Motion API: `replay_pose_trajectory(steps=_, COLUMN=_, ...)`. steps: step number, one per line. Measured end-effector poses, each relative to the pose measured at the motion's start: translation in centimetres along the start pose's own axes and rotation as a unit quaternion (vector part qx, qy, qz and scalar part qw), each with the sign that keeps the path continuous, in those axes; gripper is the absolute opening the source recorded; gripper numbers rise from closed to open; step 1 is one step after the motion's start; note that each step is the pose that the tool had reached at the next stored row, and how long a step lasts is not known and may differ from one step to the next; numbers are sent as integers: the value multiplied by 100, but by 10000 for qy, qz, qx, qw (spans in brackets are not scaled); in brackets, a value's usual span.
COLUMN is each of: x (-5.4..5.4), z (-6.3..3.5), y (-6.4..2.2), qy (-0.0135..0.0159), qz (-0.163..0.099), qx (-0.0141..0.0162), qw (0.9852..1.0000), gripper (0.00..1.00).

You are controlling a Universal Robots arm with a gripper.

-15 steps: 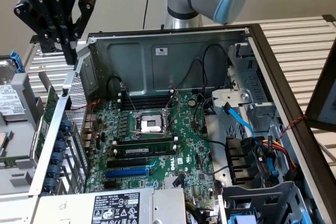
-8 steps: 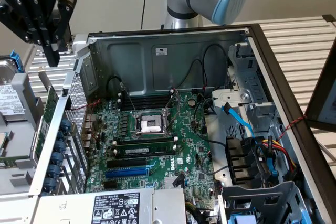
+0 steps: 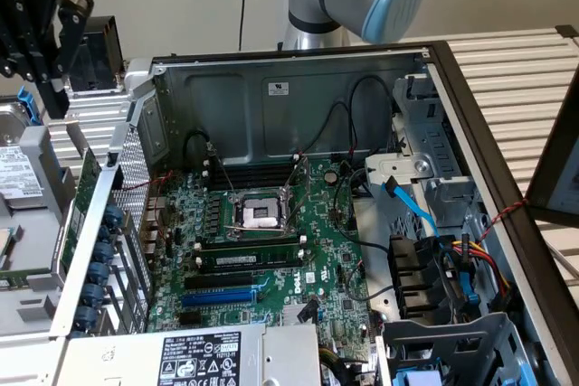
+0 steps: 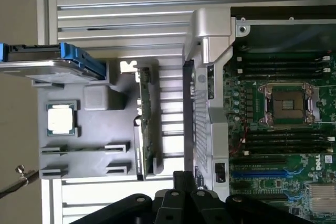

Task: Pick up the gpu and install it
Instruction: 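Reach for the gpu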

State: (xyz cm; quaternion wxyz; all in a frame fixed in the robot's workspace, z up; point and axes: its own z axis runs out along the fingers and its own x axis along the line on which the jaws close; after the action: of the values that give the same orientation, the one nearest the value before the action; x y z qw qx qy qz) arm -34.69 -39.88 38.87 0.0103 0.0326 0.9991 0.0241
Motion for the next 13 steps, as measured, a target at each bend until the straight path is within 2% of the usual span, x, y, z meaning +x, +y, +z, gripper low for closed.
replay_pose_trajectory(steps=13, x=584, z=-7, y=-38, qy=1, qz=0, qx=-3, qw=10000, gripper=11)
